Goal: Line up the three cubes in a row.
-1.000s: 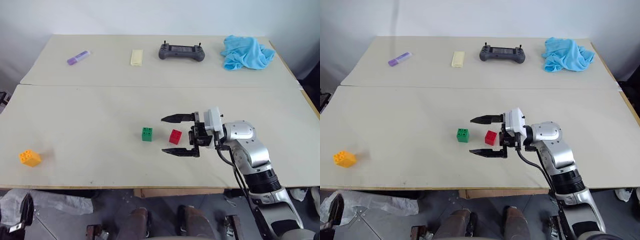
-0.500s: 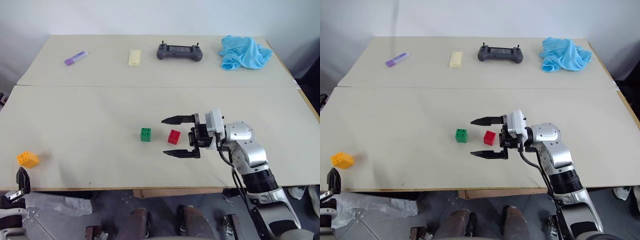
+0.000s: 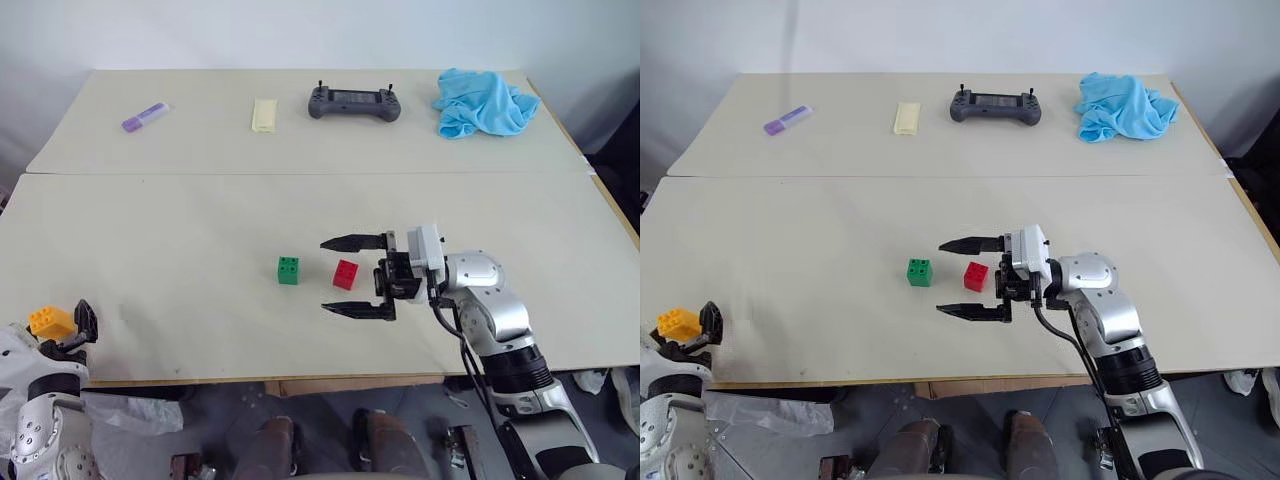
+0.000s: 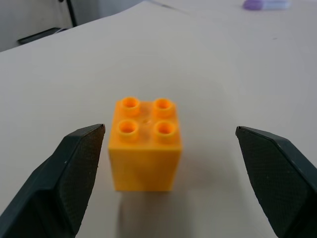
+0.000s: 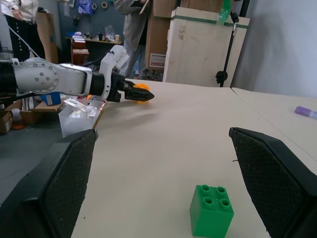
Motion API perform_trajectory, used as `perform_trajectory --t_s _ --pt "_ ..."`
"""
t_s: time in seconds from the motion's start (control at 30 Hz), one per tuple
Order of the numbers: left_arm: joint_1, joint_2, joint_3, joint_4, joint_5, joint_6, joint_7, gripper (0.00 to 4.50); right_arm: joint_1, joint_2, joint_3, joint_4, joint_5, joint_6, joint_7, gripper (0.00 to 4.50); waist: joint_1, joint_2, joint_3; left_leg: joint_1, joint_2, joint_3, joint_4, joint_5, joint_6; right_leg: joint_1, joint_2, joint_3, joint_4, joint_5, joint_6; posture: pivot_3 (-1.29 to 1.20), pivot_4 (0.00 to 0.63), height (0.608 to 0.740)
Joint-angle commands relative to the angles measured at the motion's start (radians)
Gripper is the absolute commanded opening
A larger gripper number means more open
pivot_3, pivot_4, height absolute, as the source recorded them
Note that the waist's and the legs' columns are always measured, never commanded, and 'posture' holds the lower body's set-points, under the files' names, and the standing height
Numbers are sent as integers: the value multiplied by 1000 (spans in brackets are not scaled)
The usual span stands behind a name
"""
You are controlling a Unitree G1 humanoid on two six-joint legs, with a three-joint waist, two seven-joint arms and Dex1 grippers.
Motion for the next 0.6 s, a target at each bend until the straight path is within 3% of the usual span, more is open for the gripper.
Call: perform_trajectory --t_s 0.03,0.2,0.27,0.4,0.6 --pt "17 1 9 -5 30 -19 16 3877 4 2 -4 -26 11 -1 4 4500 0 0 0 0 0 0 0 0 0 0 0 0 0 0 0 0 150 740" --pt "17 18 1 35 36 -53 -31 2345 7 3 -6 -24 5 -3 -6 4500 1 0 0 0 0 0 0 0 0 0 0 0 0 0 0 0 150 740" --pt "8 35 4 50 -13 -111 -133 1717 10 3 -5 -27 0 -5 -11 4500 2 0 0 0 0 0 0 0 0 0 0 0 0 0 0 0 150 740" --pt "2 102 42 82 -141 -150 -333 1717 18 -2 -8 -40 -8 -4 -26 4500 -1 0 0 0 0 0 0 0 0 0 0 -1 -1 0 0 0 150 740" --pt "-27 423 -70 24 -237 -42 -752 1717 60 -60 -48 -57 -19 -8 -48 4500 1 1 0 0 0 -2 0 0 -1 0 -1 -2 0 -1 -2 0 150 740"
